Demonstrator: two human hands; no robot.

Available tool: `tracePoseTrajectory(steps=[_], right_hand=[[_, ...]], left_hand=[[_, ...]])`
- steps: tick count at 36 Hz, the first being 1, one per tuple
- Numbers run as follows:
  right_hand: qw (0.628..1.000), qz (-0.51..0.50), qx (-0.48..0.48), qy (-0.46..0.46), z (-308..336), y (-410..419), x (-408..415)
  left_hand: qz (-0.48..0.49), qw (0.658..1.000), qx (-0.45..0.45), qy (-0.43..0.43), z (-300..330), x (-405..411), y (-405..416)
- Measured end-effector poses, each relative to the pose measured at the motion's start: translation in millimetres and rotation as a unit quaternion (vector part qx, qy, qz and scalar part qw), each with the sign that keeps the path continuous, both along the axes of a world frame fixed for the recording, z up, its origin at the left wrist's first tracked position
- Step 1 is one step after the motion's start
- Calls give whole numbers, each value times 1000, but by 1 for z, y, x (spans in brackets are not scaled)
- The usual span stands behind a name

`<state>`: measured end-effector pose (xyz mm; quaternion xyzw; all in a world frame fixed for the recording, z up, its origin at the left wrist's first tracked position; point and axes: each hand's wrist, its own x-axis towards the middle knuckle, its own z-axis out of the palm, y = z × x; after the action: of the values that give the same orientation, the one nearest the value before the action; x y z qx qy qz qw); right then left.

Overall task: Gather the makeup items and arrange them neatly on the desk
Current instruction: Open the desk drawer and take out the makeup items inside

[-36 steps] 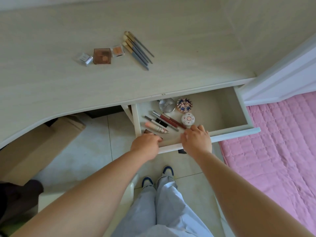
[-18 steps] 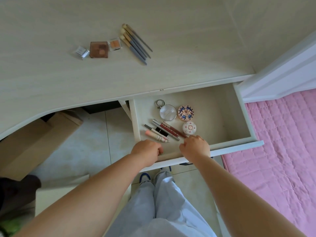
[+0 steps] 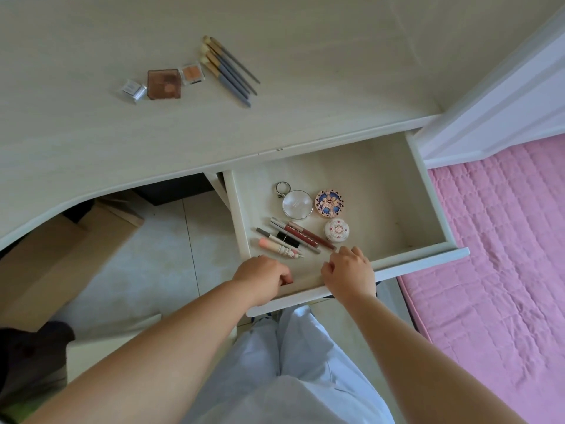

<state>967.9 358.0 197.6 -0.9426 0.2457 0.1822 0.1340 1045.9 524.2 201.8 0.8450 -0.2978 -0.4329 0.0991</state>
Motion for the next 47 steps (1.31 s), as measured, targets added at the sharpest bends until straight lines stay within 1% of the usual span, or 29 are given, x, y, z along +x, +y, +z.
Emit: tracePoseTrajectory(steps=[8,13,21,24,27,31,33,36,38,43,47], right_hand=[[1000,-9,7,23,0,2,-14],[1000,-11,-2,22,-2,4,-22],[999,23,-16,33,-3,-1,-33],[998,28,-14,50,-4,-5,-30],[995,40,-16,95,-5,-6,-21],[984,55,24,169,-7,-7,-4],[979,55,54,186,-13,-6,2],[978,27,106,180,-24,-6,9],[976,33,120,179,-30,-8,15],[982,53,113,141,-51,-13,33],[984,67,92,138,-65,-14,42]], left_hand=[[-14,1000,1,8,-3,-14,4],[-17,1000,5,21,-3,-20,6],[-32,999,10,37,1,-28,3],[-29,998,11,49,2,-26,0],[-30,998,27,58,2,-20,-7],[-30,999,45,8,-7,-13,-19],[-30,997,66,-12,-13,-13,-25],[-72,989,106,-68,-19,-12,-34],[-85,985,115,-96,-26,-11,-39],[-106,978,134,-116,-47,-5,-46],[-122,973,153,-121,-59,-1,-47]])
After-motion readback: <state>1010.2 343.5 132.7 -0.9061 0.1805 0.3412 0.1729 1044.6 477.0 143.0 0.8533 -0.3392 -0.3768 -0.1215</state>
